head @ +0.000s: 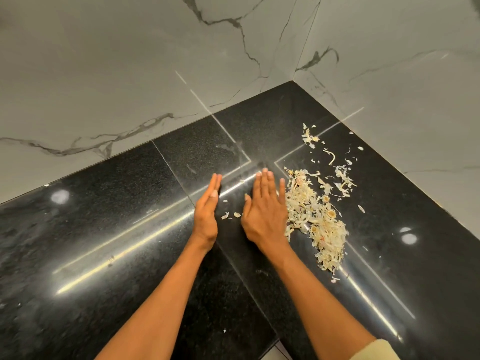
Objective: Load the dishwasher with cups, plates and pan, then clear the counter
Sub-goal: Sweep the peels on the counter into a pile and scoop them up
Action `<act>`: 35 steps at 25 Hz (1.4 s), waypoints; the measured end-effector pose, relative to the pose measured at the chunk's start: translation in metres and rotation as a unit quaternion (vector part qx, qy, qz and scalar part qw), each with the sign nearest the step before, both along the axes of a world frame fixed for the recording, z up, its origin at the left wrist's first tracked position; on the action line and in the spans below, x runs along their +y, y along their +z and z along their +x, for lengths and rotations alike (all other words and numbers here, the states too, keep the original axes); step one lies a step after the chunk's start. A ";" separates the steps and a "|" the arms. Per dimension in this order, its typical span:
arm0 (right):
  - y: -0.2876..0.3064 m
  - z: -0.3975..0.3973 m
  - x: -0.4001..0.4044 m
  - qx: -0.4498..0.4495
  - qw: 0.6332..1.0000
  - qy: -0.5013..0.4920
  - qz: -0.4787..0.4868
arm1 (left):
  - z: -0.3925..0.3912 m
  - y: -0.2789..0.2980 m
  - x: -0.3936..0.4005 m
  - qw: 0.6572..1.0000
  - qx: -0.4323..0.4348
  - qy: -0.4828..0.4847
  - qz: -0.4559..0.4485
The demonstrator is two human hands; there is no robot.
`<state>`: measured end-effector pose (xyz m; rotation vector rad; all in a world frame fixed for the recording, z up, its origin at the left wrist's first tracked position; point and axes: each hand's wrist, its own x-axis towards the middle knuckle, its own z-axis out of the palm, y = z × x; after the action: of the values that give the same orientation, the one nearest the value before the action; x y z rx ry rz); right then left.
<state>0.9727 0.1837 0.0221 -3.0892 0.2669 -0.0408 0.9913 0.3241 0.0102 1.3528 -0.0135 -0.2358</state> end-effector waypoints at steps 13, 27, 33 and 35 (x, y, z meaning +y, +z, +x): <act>-0.016 -0.034 -0.003 0.054 0.996 0.075 -0.006 | -0.026 -0.010 0.027 0.995 -0.027 -0.030 0.093; -0.005 -0.155 0.095 0.002 0.981 0.175 0.087 | -0.100 -0.010 0.053 0.989 -0.018 -0.061 0.135; -0.023 -0.190 0.102 0.038 0.977 0.189 0.086 | -0.125 -0.008 0.070 0.989 -0.013 -0.068 0.129; -0.023 -0.172 0.082 0.030 0.980 0.185 0.060 | -0.128 -0.008 0.068 0.991 -0.013 -0.051 0.125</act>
<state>0.8005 0.2659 -0.0008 -2.9670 -0.2949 0.0771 0.8631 0.3921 0.0022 1.6064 -0.0763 -0.3143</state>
